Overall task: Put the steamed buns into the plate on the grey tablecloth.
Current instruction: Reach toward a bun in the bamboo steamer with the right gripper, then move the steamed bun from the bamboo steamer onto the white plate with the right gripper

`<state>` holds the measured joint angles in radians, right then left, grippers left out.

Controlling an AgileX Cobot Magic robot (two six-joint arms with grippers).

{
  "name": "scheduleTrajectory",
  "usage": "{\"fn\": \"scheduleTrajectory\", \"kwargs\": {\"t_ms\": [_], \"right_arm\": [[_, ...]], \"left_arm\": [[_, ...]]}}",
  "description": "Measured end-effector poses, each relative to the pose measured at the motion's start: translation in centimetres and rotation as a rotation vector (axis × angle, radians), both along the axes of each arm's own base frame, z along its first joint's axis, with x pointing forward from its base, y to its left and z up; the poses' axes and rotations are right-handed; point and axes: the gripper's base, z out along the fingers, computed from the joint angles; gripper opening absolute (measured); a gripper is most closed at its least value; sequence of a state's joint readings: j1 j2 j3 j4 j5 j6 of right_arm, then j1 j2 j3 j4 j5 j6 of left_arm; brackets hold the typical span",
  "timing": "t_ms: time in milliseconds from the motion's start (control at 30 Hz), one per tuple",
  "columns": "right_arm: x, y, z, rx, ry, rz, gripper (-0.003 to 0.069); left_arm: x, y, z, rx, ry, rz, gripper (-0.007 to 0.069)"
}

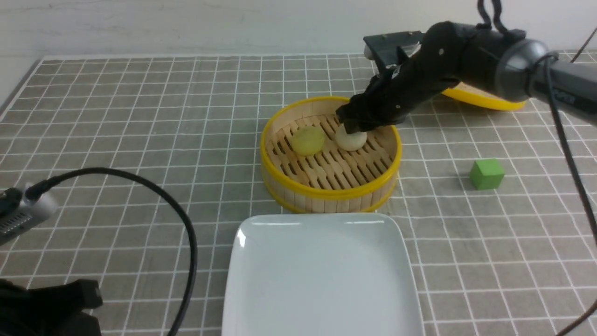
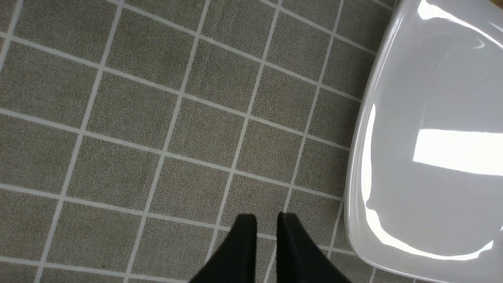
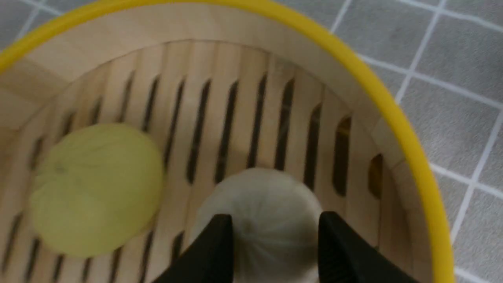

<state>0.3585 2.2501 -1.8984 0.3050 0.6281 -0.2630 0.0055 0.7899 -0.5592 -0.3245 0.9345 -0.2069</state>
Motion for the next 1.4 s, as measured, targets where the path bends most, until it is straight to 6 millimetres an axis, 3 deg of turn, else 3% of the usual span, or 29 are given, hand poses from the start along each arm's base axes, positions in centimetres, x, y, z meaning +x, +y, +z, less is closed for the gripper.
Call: {"fn": "scheduleTrajectory", "kwargs": {"t_ms": [133,200,267,300,333,367,500,567,600,633,667,733,767,800,867,967,1033,1133,1233,1267,1400], "right_arm": [[0.6,0.1,-1.2,-0.001,0.0,-0.015,0.0281],[0.6,0.1,-1.0,0.003,0.004,-0.016,0.021],[0.2,0.1,-0.2,0.001,0.018,-0.006,0.0095],[0.2,0.1,-0.2,0.001,0.018,-0.006,0.0084],[-0.4,0.0,1.1,-0.003,0.035,0.009,0.0025],[-0.6,-0.1,1.6,-0.003,0.04,0.013,0.0022],[-4.7,-0.9,8.9,0.023,0.108,0.08,0.0019],[-8.1,-1.3,12.8,0.04,0.172,0.143,0.0019],[-8.4,-1.3,13.1,0.04,0.176,0.149,0.0019],[-10.6,-1.3,14.7,0.041,0.204,0.187,0.002],[-11.8,-1.2,15.0,0.041,0.223,0.203,0.0021],[-13.4,-1.0,15.0,0.037,0.254,0.217,0.0022],[-14.9,-0.5,14.0,0.025,0.306,0.233,0.0023],[-16.7,0.0,11.8,0.001,0.383,0.241,0.0023],[-17.8,0.4,10.3,-0.01,0.412,0.244,0.0025],[-20.6,2.0,4.6,-0.021,0.459,0.199,0.0038],[-20.9,2.2,3.6,-0.018,0.453,0.181,0.0043],[-21.5,2.6,0.3,-0.033,0.452,0.132,0.0099],[-21.3,2.6,-0.5,-0.036,0.454,0.114,0.0171],[-21.1,2.4,-0.5,-0.034,0.458,0.098,0.0236],[-20.3,1.8,1.0,-0.034,0.459,0.106,0.0363]], "left_arm": [[0.0,0.0,0.0,0.0,-0.001,0.0,0.0119],[0.0,0.0,0.0,0.0,-0.001,0.0,0.0122],[0.0,0.0,0.0,0.0,-0.001,0.0,0.0125],[0.0,0.0,0.0,0.0,0.0,0.0,0.0126],[0.0,0.0,0.0,0.0,0.002,-0.001,0.0127],[0.0,0.0,0.0,0.0,0.002,-0.001,0.0127],[0.0,0.0,0.0,0.0,0.004,-0.001,0.0137],[0.0,0.0,0.0,0.0,0.004,-0.001,0.0141],[0.0,0.0,0.0,0.0,0.004,-0.001,0.0141],[0.0,0.0,0.0,0.001,0.005,-0.002,0.0143],[0.0,0.0,0.0,0.001,0.005,-0.002,0.0145],[0.0,0.0,0.0,0.001,0.005,-0.002,0.0146],[0.0,0.0,0.0,0.001,0.005,-0.002,0.0148],[0.0,0.0,0.0,0.001,0.004,-0.002,0.0151],[0.0,0.0,0.0,0.001,0.003,-0.001,0.0154],[0.2,0.0,0.1,0.002,-0.019,0.005,0.016],[0.3,0.1,0.1,0.004,-0.032,0.009,0.016],[0.7,0.2,0.3,0.011,-0.074,0.022,0.0165],[0.9,0.2,0.1,0.014,-0.064,0.022,0.0174],[1.1,0.2,0.0,0.016,-0.051,0.022,0.0183],[2.2,0.2,1.2,0.021,-0.051,0.014,0.0227]]}}
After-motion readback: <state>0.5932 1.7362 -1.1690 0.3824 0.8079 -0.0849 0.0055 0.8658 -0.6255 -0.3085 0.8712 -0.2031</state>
